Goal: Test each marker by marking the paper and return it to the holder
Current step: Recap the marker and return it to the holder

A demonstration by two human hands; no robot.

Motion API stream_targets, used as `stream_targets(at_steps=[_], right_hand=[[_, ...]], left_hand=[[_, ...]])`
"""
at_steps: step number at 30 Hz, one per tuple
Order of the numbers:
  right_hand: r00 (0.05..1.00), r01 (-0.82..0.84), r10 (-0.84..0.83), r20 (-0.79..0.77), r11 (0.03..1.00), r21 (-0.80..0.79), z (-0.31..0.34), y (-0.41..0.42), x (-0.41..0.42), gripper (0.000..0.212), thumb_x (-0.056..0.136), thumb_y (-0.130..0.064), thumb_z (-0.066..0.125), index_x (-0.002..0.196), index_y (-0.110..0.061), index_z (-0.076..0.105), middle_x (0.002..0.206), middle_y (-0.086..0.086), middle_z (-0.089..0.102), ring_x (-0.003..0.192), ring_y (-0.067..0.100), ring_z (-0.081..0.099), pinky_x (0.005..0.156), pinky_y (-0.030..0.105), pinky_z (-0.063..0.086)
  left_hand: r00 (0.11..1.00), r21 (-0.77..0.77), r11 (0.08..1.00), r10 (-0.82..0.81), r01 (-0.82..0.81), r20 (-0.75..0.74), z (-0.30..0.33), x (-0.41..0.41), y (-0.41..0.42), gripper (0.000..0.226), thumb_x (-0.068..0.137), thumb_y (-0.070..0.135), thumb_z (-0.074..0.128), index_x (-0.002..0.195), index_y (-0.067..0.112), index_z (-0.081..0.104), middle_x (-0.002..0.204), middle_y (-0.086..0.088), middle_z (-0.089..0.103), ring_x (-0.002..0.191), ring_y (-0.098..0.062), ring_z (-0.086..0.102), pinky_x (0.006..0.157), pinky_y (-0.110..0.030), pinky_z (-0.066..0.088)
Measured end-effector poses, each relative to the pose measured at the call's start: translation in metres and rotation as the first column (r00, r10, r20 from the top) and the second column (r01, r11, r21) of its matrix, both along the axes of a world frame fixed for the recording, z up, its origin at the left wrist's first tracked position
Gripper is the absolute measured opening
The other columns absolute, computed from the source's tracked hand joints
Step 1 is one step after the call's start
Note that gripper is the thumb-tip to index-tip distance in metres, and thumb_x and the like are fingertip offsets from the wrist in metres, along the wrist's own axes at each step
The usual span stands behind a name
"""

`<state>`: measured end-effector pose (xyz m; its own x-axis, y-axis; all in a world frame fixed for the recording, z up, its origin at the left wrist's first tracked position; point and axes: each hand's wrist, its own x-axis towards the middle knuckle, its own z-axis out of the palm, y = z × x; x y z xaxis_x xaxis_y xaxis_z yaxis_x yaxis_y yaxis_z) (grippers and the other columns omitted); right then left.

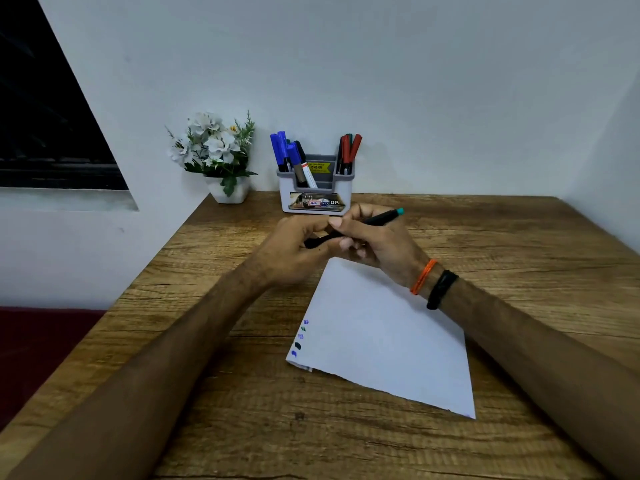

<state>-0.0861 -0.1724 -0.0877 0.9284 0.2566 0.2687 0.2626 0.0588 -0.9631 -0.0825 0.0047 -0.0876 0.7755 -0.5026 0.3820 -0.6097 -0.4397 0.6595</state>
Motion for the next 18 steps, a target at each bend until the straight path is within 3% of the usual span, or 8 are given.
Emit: stream_targets(at_steps=[4, 7, 13, 15, 18], right_hand=[[0.995, 0.095, -0.094, -0.024, 0.995, 0.028, 0.001, -0.005, 0.002, 0.003, 0.09, -0.011, 0.065, 0.087, -0.01, 0.064, 0.051, -0.005, 0.051, 0.043, 0.007, 0.043, 0.041, 0.018, 0.034], [0.997, 0.036, -0.034, -0.076, 0.999, 0.022, 0.003, -0.012, 0.002, 0.013, 0.09, -0.015, 0.058, 0.093, -0.009, 0.069, 0.057, 0.0, 0.058, 0.045, 0.011, 0.047, 0.042, 0.02, 0.036], [0.958, -0.211, 0.211, -0.193, 0.977, 0.023, 0.008, -0.01, -0.014, 0.035, 0.083, -0.021, 0.049, 0.097, 0.0, 0.073, 0.077, 0.017, 0.071, 0.058, 0.017, 0.064, 0.051, 0.021, 0.048], [0.939, -0.275, 0.268, -0.214, 0.961, -0.004, 0.005, -0.007, -0.023, 0.027, 0.089, -0.014, 0.052, 0.098, 0.002, 0.073, 0.081, 0.018, 0.073, 0.061, 0.017, 0.068, 0.052, 0.02, 0.051], [0.947, -0.289, 0.27, -0.175, 0.952, -0.099, -0.003, -0.003, -0.036, 0.015, 0.089, -0.011, 0.064, 0.094, -0.001, 0.074, 0.081, 0.017, 0.073, 0.063, 0.017, 0.07, 0.054, 0.021, 0.053]], left_hand=[[0.991, 0.096, 0.988, 0.126, -0.122, -0.036, 0.002, 0.003, 0.008, 0.053, 0.067, 0.062, 0.074, 0.107, 0.027, 0.066, 0.098, 0.013, 0.069, 0.087, -0.003, 0.064, 0.077, -0.031, 0.054], [0.974, 0.21, 0.957, 0.217, -0.199, -0.063, 0.003, 0.005, 0.015, 0.061, 0.063, 0.063, 0.075, 0.11, 0.026, 0.065, 0.091, 0.017, 0.063, 0.085, -0.001, 0.06, 0.074, -0.029, 0.05], [0.966, 0.318, 0.924, 0.248, -0.213, -0.073, 0.001, 0.006, 0.017, 0.043, 0.073, 0.046, 0.077, 0.11, 0.028, 0.064, 0.098, 0.012, 0.061, 0.09, -0.005, 0.057, 0.071, -0.024, 0.044], [0.971, 0.34, 0.918, 0.234, -0.202, -0.056, 0.001, 0.005, 0.017, 0.031, 0.081, 0.03, 0.073, 0.11, 0.026, 0.064, 0.103, 0.01, 0.061, 0.092, -0.007, 0.056, 0.073, -0.024, 0.044], [0.974, 0.361, 0.912, 0.222, -0.196, -0.032, 0.0, 0.006, 0.017, 0.033, 0.079, 0.028, 0.072, 0.111, 0.024, 0.065, 0.109, 0.009, 0.061, 0.093, -0.006, 0.055, 0.07, -0.021, 0.042]])
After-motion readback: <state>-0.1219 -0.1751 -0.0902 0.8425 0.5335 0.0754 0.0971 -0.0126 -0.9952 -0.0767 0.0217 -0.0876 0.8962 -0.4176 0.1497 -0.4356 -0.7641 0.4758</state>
